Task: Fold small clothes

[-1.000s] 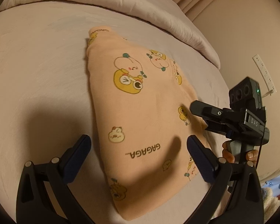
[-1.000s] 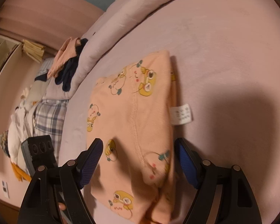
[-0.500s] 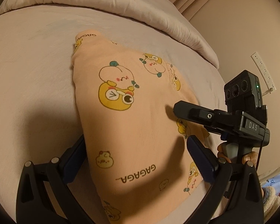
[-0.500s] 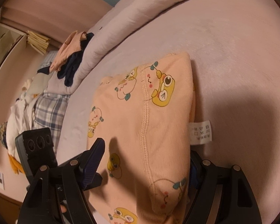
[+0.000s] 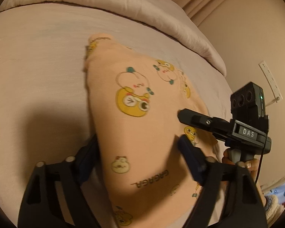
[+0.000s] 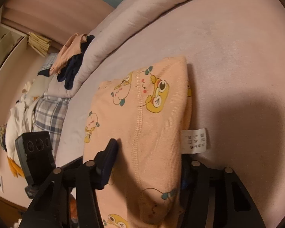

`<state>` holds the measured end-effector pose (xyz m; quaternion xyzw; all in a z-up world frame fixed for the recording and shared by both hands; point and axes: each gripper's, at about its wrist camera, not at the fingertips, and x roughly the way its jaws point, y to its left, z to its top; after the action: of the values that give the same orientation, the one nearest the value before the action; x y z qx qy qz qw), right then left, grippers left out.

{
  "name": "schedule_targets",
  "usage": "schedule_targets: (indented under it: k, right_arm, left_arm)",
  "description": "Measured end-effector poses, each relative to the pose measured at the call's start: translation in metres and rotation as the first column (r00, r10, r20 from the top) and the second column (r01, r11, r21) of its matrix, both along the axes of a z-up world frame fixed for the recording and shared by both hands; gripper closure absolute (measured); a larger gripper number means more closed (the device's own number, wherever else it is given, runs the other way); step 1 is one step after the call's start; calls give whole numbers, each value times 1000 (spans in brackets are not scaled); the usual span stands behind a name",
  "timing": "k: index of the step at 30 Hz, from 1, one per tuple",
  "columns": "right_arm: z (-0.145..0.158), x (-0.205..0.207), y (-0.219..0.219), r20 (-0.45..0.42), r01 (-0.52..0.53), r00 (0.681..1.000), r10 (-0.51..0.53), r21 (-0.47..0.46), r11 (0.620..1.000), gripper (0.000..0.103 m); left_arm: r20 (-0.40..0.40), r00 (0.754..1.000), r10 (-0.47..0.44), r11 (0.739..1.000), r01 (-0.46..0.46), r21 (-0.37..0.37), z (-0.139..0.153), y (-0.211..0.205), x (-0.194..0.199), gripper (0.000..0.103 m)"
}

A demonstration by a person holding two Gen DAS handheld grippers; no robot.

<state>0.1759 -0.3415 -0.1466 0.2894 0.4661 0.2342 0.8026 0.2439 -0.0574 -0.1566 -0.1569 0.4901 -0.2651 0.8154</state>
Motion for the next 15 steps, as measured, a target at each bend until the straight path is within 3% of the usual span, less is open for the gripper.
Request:
schedule_targets:
  k: [7,15]
  right_arm:
    - [2,-1,8,15,7,1000,-6,-60,998,57]
    - [4,-1,15,35,18,999,-14,-115,993,64]
  left_arm:
    - [-13,999,46,998,-45,37,0,1,5,45]
    - [-19,998,55,997,-54,63,0,-4,8,48]
